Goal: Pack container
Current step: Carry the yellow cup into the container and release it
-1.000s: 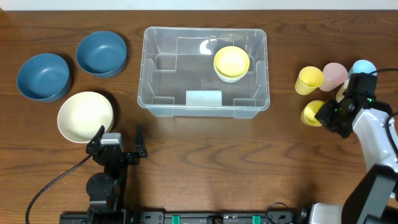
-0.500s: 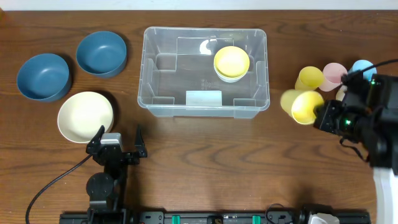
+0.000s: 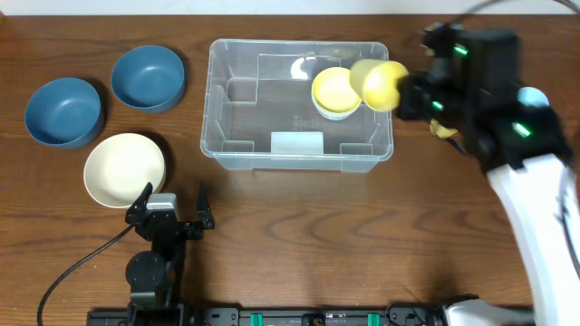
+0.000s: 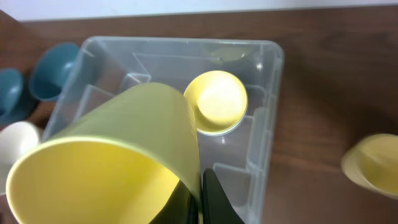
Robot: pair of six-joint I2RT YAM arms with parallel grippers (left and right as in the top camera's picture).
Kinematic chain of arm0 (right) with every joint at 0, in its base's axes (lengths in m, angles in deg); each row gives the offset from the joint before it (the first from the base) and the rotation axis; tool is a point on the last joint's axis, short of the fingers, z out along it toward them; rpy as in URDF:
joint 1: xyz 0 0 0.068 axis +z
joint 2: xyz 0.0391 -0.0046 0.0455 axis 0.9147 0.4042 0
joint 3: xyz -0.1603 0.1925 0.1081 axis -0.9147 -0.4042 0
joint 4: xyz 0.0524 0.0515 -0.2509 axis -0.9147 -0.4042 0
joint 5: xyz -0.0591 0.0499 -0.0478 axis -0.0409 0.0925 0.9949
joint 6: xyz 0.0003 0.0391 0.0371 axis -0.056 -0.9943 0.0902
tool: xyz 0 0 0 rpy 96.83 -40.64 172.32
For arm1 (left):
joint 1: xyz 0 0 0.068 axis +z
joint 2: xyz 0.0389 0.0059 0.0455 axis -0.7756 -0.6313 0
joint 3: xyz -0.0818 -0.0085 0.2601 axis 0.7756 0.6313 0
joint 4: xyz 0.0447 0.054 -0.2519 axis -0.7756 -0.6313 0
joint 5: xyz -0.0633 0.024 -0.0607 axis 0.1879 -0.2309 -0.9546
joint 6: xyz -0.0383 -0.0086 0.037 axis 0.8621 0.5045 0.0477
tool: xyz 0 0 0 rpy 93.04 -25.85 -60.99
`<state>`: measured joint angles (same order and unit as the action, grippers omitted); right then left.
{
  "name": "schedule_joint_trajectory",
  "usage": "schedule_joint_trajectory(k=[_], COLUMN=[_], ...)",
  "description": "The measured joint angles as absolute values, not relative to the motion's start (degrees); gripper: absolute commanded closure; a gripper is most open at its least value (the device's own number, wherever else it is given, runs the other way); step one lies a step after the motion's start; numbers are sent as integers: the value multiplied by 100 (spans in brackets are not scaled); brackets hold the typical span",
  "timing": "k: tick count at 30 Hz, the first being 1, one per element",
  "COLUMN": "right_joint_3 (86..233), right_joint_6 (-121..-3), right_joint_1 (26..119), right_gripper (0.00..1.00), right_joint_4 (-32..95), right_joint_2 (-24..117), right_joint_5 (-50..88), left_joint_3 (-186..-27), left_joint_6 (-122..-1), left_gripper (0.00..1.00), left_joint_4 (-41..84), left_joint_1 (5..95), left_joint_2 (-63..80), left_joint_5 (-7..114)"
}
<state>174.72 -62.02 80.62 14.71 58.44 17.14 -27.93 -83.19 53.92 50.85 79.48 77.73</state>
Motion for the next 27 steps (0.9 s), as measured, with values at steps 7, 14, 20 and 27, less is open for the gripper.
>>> schedule_joint_trajectory(k=[7,14,20,27], right_joint_3=[17475,17475,17475,17475], right_joint_6=[-6305,-6351,-6375,-6386], right_joint_1=[8497,8763,8866,9098], right_gripper=[99,99,99,99], right_joint_4=[1772,1678,1342,1003], right_joint_2=[7406,8272,8587,8613], right_joint_5=[1762,1765,1821,2300], left_joint_3=[-2793,-2793,-2793,-2793], left_joint_6=[-8319,-8319,-8319,-8319], left_gripper=[2,2,2,2], left_joint_4=[5390,5390,5392,5390], left_joint_1=[5085,5085,5085,5085], left_joint_2=[7948,7948,7948,7948], left_joint_5=[7773,7773,7773,7773])
